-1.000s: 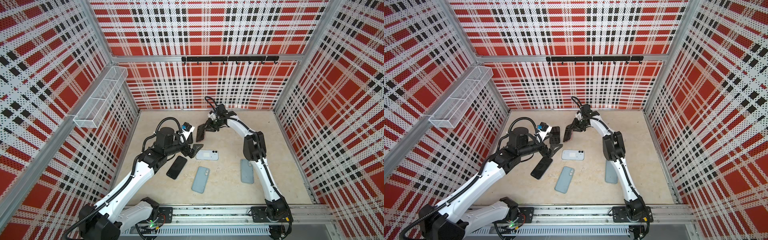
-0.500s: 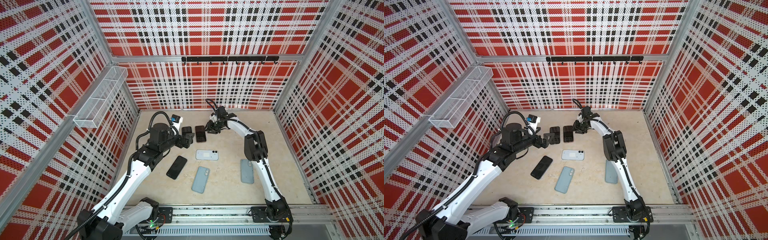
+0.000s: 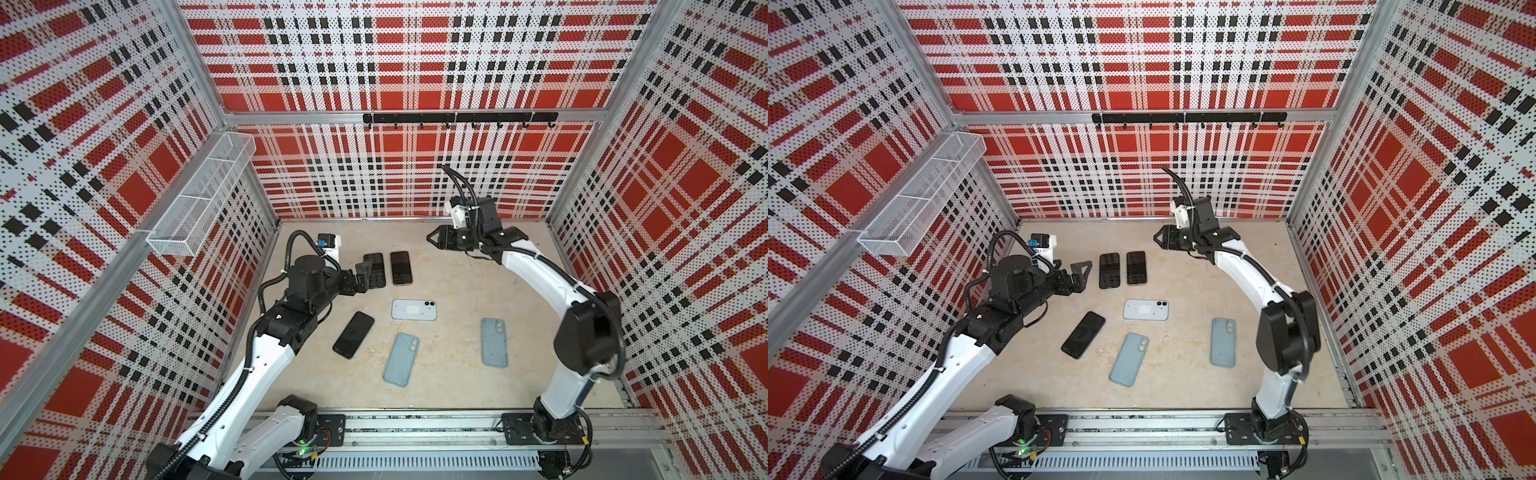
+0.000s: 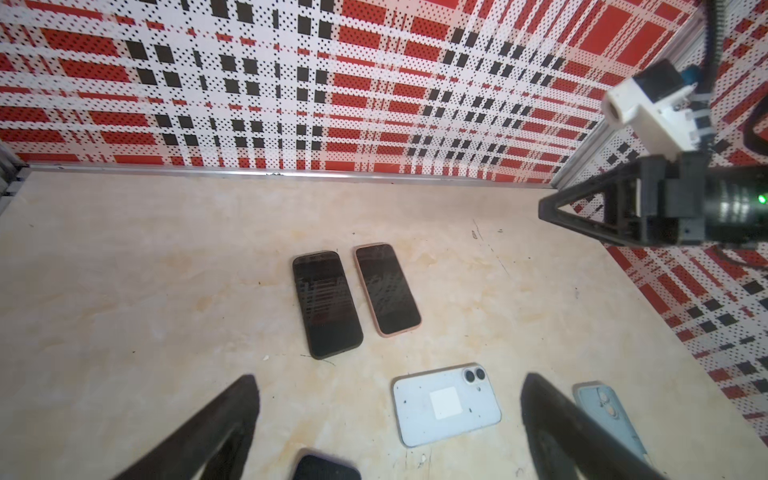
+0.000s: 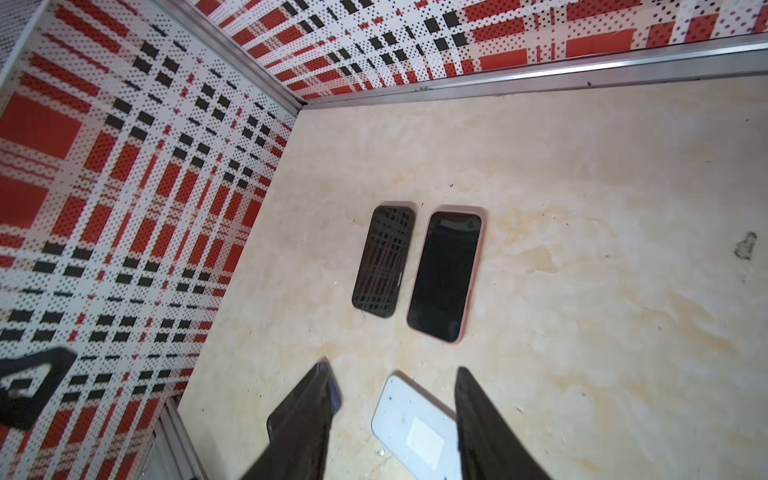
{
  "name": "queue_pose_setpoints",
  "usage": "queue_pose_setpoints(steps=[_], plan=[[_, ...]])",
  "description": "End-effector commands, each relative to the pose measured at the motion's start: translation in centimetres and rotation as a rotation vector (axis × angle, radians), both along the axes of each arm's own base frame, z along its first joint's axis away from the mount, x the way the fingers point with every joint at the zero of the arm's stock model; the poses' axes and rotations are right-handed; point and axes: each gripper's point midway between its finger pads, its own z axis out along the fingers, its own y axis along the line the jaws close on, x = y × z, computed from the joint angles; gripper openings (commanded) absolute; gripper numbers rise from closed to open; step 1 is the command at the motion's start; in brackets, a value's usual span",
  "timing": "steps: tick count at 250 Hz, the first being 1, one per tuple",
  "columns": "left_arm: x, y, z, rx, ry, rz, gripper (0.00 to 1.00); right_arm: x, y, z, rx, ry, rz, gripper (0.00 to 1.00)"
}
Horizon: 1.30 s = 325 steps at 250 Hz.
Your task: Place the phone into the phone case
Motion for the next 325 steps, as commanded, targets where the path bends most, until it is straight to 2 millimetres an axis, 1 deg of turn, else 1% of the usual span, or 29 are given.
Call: queue_pose_setpoints(steps=[1,19,36,53,85,97,107,108,121,139,161,172,203,219,230,239,253,267,301,325], plan=[[-1.2,-1.3,-1.5,-0.097,0.171,-0.021,1.00,-1.3,-1.7,-0.6,-0.031,-0.065,-0.036,0.51],[-2.3,-2.1,-3.1,-0.140,0.272,-0.017,1.00,-2.6,-2.7,-0.2,-0.027,-0.066,-0.063,0.55],[-3.3,-2.3,-4.8,-0.151,0.378,0.014,0.99,-3.9,-2.8,-0.2,-0.004,-0.038,-0.062,0.57],[-4.3,-3.0,-6.8,-0.166,0.472,0.021,0.99,-5.2,-2.9,-1.2,0.024,0.029,-0.074,0.58],[-5.7,-4.5,-10.5,-0.220,0.650,0.019,0.99,-7.9,-2.9,-3.9,0.081,0.181,-0.102,0.59],[-5.6,-5.2,-11.3,-0.235,0.670,-0.007,1.00,-8.8,-2.9,-4.8,0.085,0.213,-0.117,0.59],[-5.5,-5.3,-12.3,-0.226,0.687,-0.001,0.99,-9.4,-2.8,-5.3,0.079,0.219,-0.122,0.60],[-5.4,-5.4,-12.4,-0.223,0.687,-0.001,0.99,-9.5,-2.8,-5.7,0.075,0.224,-0.123,0.60],[-5.0,-6.0,-13.4,-0.219,0.690,-0.028,1.00,-10.3,-2.9,-6.7,0.054,0.231,-0.143,0.64],[-4.6,-6.3,-15.2,-0.196,0.726,-0.036,0.99,-10.9,-2.8,-8.1,0.047,0.221,-0.159,0.69],[-4.0,-7.3,-17.0,-0.178,0.756,-0.083,0.99,-11.4,-3.0,-10.1,0.053,0.240,-0.201,0.71],[-3.4,-7.7,-17.5,-0.190,0.757,-0.094,0.99,-11.6,-3.3,-11.2,0.068,0.269,-0.238,0.72],[-1.8,-9.0,-17.4,-0.225,0.742,-0.138,1.00,-12.1,-3.0,-13.2,0.085,0.361,-0.264,0.72],[-1.1,-9.2,-17.7,-0.212,0.736,-0.154,0.99,-12.1,-2.9,-14.1,0.074,0.387,-0.264,0.72],[-0.7,-9.0,-18.4,-0.186,0.736,-0.153,0.99,-12.1,-2.8,-14.8,0.069,0.407,-0.270,0.73],[-0.4,-8.5,-19.0,-0.168,0.749,-0.130,0.98,-12.0,-2.5,-15.0,0.074,0.413,-0.260,0.73],[0.1,-8.4,-19.5,-0.182,0.762,-0.131,0.98,-11.8,-2.3,-15.7,0.077,0.438,-0.266,0.72],[0.4,-8.2,-20.1,-0.198,0.783,-0.123,0.97,-11.6,-1.6,-15.9,0.099,0.444,-0.245,0.72],[1.1,-8.9,-21.0,-0.197,0.808,-0.153,0.95,-11.1,-0.8,-17.1,0.111,0.462,-0.231,0.73],[1.4,-9.4,-21.6,-0.163,0.818,-0.159,0.89,-10.9,-0.4,-17.7,0.107,0.479,-0.217,0.72]])
